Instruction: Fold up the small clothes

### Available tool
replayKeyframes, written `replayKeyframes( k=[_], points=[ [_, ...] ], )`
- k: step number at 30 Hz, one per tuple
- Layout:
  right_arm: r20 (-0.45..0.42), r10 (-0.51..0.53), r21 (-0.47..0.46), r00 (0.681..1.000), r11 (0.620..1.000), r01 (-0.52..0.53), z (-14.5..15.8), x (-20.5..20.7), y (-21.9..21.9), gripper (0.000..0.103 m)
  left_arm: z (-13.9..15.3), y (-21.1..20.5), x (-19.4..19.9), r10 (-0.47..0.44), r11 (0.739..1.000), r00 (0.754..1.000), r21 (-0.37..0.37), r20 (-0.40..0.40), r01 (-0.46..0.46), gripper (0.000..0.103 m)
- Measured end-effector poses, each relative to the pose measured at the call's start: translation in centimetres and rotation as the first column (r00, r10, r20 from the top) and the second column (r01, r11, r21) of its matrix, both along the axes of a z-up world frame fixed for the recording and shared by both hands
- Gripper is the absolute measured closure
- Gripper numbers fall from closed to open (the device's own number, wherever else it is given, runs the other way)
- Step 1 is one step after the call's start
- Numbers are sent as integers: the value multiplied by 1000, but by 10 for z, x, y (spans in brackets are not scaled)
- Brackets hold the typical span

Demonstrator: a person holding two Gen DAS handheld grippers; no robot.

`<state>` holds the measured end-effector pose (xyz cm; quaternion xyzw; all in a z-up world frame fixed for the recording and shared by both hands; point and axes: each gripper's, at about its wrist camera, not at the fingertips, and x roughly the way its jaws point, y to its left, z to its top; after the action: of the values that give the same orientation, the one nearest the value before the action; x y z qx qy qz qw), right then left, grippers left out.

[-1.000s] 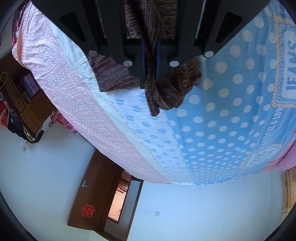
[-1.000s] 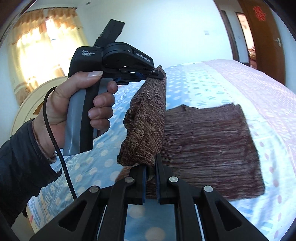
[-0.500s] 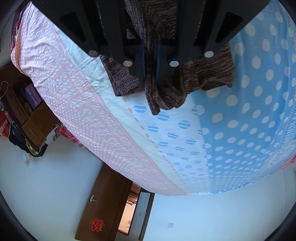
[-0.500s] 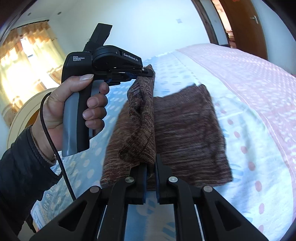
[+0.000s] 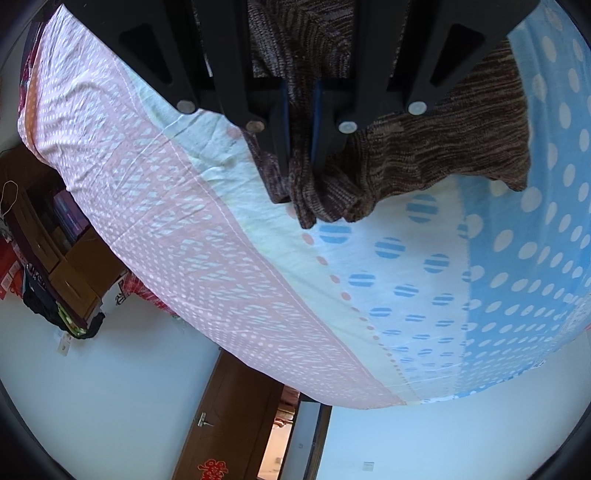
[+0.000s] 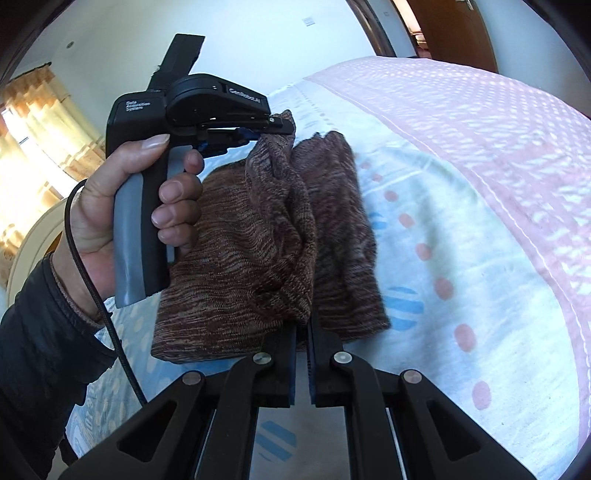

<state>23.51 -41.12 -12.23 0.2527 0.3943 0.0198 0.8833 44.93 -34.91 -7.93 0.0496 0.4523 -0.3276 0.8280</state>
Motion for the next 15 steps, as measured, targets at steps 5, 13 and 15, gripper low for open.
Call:
replayKeyframes(
  k=[5, 13, 15],
  points=[
    [-12, -26, 20, 1000, 999, 26, -4, -9, -9, 99, -13, -17, -4, -19, 999, 1000, 39, 19, 18, 92],
    [21, -114, -38, 993, 993, 115, 13, -39, -26, 75, 12, 11, -37, -13, 998, 989, 61, 151, 4, 39],
    [58, -132, -90, 989, 986, 137, 28, -49, -27, 70, 20, 40, -54, -2, 999, 976, 46, 217, -8, 33]
  ],
)
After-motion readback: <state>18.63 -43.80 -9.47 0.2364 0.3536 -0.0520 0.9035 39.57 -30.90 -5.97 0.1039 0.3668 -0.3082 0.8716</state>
